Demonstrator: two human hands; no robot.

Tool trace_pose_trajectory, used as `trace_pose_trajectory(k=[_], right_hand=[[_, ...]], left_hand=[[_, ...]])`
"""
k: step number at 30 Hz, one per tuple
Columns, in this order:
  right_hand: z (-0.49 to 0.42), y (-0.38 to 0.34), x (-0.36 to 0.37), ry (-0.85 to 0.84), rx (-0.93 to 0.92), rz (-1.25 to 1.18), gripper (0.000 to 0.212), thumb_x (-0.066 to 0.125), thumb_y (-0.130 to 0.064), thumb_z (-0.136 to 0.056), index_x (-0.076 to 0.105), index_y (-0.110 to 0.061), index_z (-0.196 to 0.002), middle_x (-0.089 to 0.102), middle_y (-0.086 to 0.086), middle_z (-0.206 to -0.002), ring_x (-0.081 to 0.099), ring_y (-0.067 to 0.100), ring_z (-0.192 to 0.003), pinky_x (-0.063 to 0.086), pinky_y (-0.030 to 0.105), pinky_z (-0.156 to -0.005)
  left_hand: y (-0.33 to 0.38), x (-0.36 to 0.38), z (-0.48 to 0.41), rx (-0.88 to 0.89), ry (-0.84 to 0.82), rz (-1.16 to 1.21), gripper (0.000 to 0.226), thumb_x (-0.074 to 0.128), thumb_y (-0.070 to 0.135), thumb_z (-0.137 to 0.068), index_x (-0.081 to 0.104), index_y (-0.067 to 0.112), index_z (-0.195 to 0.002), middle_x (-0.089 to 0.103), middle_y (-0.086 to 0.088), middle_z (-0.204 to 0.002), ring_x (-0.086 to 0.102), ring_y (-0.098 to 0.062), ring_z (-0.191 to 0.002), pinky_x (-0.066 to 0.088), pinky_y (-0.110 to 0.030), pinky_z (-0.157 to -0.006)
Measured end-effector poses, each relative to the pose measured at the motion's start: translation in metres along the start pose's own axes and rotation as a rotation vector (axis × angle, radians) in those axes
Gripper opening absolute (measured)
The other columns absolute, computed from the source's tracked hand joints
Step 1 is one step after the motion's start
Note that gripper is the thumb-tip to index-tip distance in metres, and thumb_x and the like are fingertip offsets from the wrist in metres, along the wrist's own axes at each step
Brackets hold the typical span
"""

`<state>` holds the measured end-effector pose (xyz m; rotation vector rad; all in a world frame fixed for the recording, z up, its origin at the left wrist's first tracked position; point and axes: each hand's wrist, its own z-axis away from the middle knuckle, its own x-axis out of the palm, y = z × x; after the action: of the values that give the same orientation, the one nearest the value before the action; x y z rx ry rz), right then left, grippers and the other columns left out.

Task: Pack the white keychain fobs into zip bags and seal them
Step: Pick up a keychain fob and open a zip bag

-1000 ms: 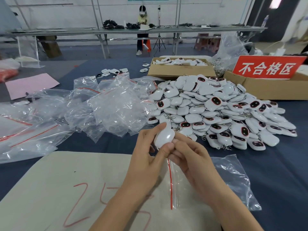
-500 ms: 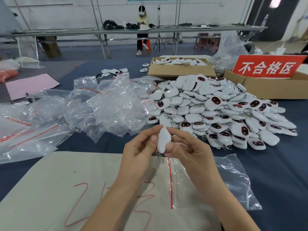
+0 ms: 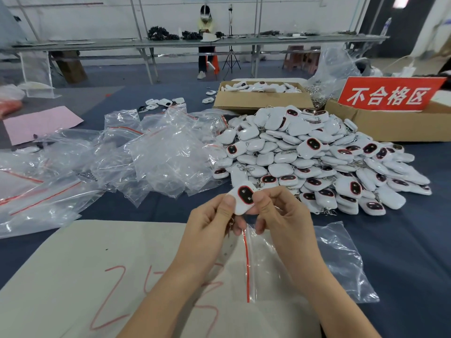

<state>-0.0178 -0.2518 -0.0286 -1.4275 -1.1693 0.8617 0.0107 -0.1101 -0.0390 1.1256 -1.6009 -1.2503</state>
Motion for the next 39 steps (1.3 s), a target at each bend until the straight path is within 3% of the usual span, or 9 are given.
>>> trace_pose_trajectory(k=[4,7,11,16,27,31,34,36,39], right_hand=[[0.000,-0.002,-0.001,-0.052,0.001,0.044,0.023,0.071,-0.052,-0.077,0.068,-0.030,-0.077,0.068,-0.005,-0.070,0.053,0.009,-0.051,0.046,0.019,-0.054],[-0.001,0.001,-0.007,-0.052,-0.008,0.191,0.009,0.061,-0.033,-0.091,0.068,-0.038,-0.088,0.068,-0.011,-0.082,0.059,0.008,-0.064,0.048,0.024,-0.063],[0.000,0.009,-0.017,-0.279,-0.280,0.644,0.065,0.037,0.011,-0.084,0.071,-0.044,-0.093,0.060,-0.024,-0.110,0.054,0.000,-0.105,0.037,0.008,-0.087],[-0.001,0.023,-0.020,-0.390,-0.365,0.986,0.042,0.050,0.010,-0.080,0.067,-0.028,-0.073,0.061,-0.010,-0.120,0.051,0.013,-0.113,0.036,0.031,-0.098],[-0.003,0.021,-0.015,-0.102,-0.283,0.736,0.044,0.042,0.009,-0.079,0.046,-0.032,-0.060,0.058,-0.018,-0.093,0.057,0.007,-0.095,0.047,0.033,-0.078],[-0.003,0.021,-0.013,-0.053,-0.284,0.721,0.038,0.043,0.007,-0.077,0.048,-0.029,-0.066,0.056,-0.019,-0.093,0.059,0.008,-0.083,0.048,0.031,-0.066],[-0.003,0.019,-0.010,-0.057,-0.254,0.688,0.038,0.042,0.006,-0.080,0.049,-0.029,-0.066,0.056,-0.020,-0.095,0.057,0.006,-0.063,0.043,0.024,-0.052],[-0.004,0.017,-0.009,-0.038,-0.270,0.672,0.042,0.042,0.007,-0.079,0.048,-0.030,-0.063,0.057,-0.021,-0.096,0.060,0.006,-0.071,0.044,0.020,-0.057],[-0.005,0.016,-0.008,-0.039,-0.279,0.620,0.046,0.042,0.011,-0.077,0.048,-0.031,-0.062,0.058,-0.019,-0.094,0.060,0.010,-0.079,0.045,0.023,-0.065]], left_hand=[[0.008,-0.003,-0.002,0.008,0.047,-0.027,0.038,0.052,0.037,-0.101,0.073,0.008,-0.089,0.067,-0.008,-0.069,0.055,-0.009,-0.062,0.047,-0.017,-0.062],[0.013,-0.020,-0.004,-0.023,0.147,-0.251,0.033,0.053,0.030,-0.104,0.069,0.015,-0.079,0.056,0.009,-0.057,0.045,-0.002,-0.052,0.040,-0.016,-0.054],[0.017,-0.044,-0.002,-0.275,-0.020,-0.495,0.042,0.054,0.032,-0.101,0.050,0.018,-0.061,0.037,0.012,-0.053,0.032,-0.008,-0.046,0.028,-0.019,-0.044],[0.022,-0.044,0.002,-0.477,-0.130,-0.504,0.042,0.052,0.035,-0.102,0.036,0.022,-0.065,0.031,0.009,-0.053,0.024,-0.012,-0.044,0.023,-0.021,-0.043],[0.023,-0.023,0.011,-0.394,-0.437,-0.414,0.036,0.054,0.029,-0.100,0.044,0.008,-0.073,0.043,-0.003,-0.058,0.032,-0.013,-0.043,0.030,-0.020,-0.042],[0.020,-0.016,0.013,-0.296,-0.351,-0.384,0.016,0.061,0.036,-0.099,0.063,0.020,-0.097,0.053,0.005,-0.053,0.034,-0.015,-0.045,0.028,-0.022,-0.044],[0.019,-0.007,0.016,-0.225,-0.368,-0.406,0.024,0.054,0.028,-0.103,0.061,0.018,-0.082,0.052,0.007,-0.057,0.036,-0.011,-0.045,0.030,-0.021,-0.045],[0.021,-0.002,0.020,-0.215,-0.429,-0.434,0.034,0.047,0.017,-0.105,0.053,0.018,-0.071,0.048,0.006,-0.062,0.039,-0.011,-0.050,0.034,-0.024,-0.050],[0.025,0.001,0.023,-0.317,-0.466,-0.327,0.021,0.040,0.013,-0.102,0.060,0.009,-0.098,0.054,-0.005,-0.068,0.052,-0.015,-0.057,0.046,-0.028,-0.059]])
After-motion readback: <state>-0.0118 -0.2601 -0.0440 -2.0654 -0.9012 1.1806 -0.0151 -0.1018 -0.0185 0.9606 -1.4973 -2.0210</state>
